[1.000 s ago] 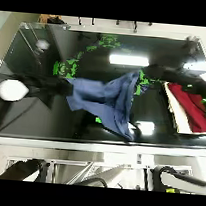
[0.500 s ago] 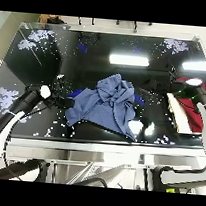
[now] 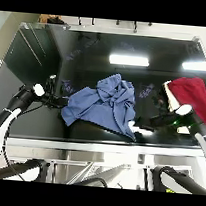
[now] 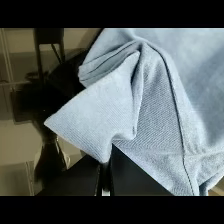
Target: Fold the shirts.
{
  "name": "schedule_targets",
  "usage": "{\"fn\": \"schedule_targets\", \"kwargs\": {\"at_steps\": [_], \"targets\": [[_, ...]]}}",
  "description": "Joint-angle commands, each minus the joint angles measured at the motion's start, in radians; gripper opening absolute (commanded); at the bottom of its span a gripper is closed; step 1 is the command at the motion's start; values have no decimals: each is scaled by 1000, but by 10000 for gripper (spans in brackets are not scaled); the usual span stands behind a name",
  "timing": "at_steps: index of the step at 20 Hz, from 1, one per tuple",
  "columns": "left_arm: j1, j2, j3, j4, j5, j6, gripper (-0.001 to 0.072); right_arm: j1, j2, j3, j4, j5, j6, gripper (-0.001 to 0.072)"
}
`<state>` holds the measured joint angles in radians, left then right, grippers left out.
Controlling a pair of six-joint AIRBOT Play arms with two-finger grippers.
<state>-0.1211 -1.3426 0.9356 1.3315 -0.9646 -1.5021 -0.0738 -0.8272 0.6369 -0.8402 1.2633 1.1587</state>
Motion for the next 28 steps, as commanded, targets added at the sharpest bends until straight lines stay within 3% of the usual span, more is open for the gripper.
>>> {"fn": "schedule_targets", "kwargs": {"at_steps": [1,10,16,18,19,21,23,28], "targets": [[5,-1,0,0,-12,2,17,74,35,-105,-21,-25,19,637],[5,-1,0,0,-41,2,17,237,-61,-105,-92,-158,-9,636],[5,-1,0,0,-58,2,17,244,-82,-81,-119,-219,-10,630],[5,-1,0,0,-58,2,17,244,-82,-62,-127,-219,-11,336],[5,-1,0,0,-58,2,17,244,-82,-50,-129,-220,-10,317],[5,-1,0,0,-66,2,17,244,-80,-19,-128,-215,-10,83],[6,2,0,0,-77,2,17,244,-67,19,-125,-206,-9,19],[80,171,70,-132,-129,40,17,243,33,316,-125,-96,-10,16]]}}
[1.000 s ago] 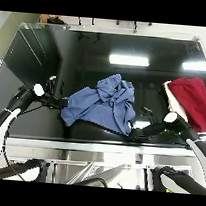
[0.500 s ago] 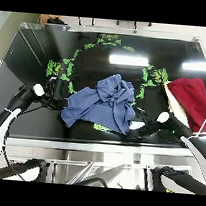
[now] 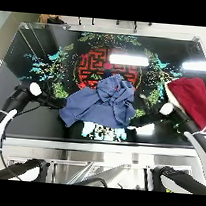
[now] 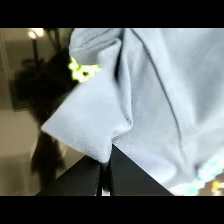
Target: Fold the shirts.
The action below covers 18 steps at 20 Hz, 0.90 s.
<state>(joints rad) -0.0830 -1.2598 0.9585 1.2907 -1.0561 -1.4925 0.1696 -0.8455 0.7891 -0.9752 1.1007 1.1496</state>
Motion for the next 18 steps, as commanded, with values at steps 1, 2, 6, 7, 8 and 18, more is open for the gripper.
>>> {"fn": "schedule_targets", "kwargs": {"at_steps": [1,2,6,7,8,18], "targets": [[71,146,99,-151,-66,55,16,0,76,258,10,66,-2,16],[96,203,156,-211,-88,69,16,0,98,370,10,66,-6,16],[169,477,476,-295,-56,81,17,0,154,818,2,44,-32,16],[183,537,558,-295,-21,81,17,0,161,917,-5,37,-45,16],[202,595,636,-289,27,81,17,0,168,1016,-10,21,-48,17],[320,616,996,-70,20,76,16,0,63,1272,2,-50,-171,17]]}}
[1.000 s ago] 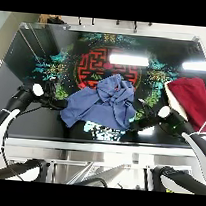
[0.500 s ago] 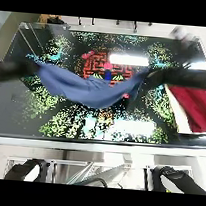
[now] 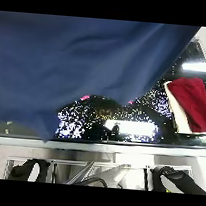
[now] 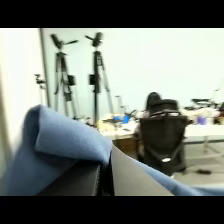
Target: Fold the shirts.
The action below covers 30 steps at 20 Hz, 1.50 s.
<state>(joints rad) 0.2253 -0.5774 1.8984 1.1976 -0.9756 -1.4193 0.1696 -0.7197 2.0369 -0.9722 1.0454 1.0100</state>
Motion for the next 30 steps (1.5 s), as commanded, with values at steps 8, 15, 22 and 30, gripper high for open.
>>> {"fn": "schedule_targets", "kwargs": {"at_steps": [8,15,22,30], "targets": [[-35,-597,-252,-231,7,237,16,0,-563,-95,-160,16,27,17],[-147,-1197,-113,-229,94,312,18,-8,-982,-95,-170,-259,79,19],[-87,-1323,167,-219,-229,252,691,-134,-950,-95,-172,-103,344,409],[90,-1057,-391,-168,-471,155,689,-414,-918,-314,-11,428,291,403]]}}
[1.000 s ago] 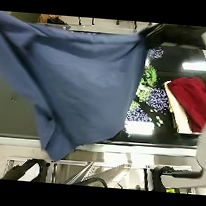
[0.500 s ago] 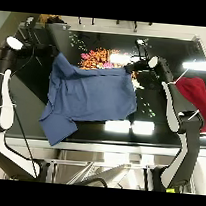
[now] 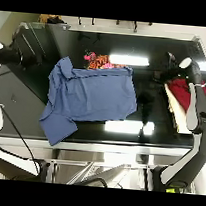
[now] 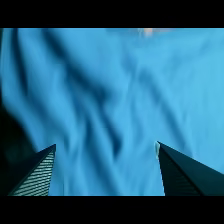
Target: Fold the shirts.
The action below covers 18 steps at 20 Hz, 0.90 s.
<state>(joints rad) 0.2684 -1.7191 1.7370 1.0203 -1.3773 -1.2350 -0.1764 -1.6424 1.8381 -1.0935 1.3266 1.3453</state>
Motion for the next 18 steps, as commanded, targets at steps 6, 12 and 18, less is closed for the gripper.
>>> {"fn": "schedule_targets", "kwargs": {"at_steps": [6,12,18], "targets": [[66,217,-650,-2,94,11,689,-18,4,-419,307,137,-224,402],[14,271,-740,0,142,11,688,62,17,-454,338,190,-250,372],[-6,270,-738,37,215,15,592,73,100,-499,338,196,-251,333]]}}
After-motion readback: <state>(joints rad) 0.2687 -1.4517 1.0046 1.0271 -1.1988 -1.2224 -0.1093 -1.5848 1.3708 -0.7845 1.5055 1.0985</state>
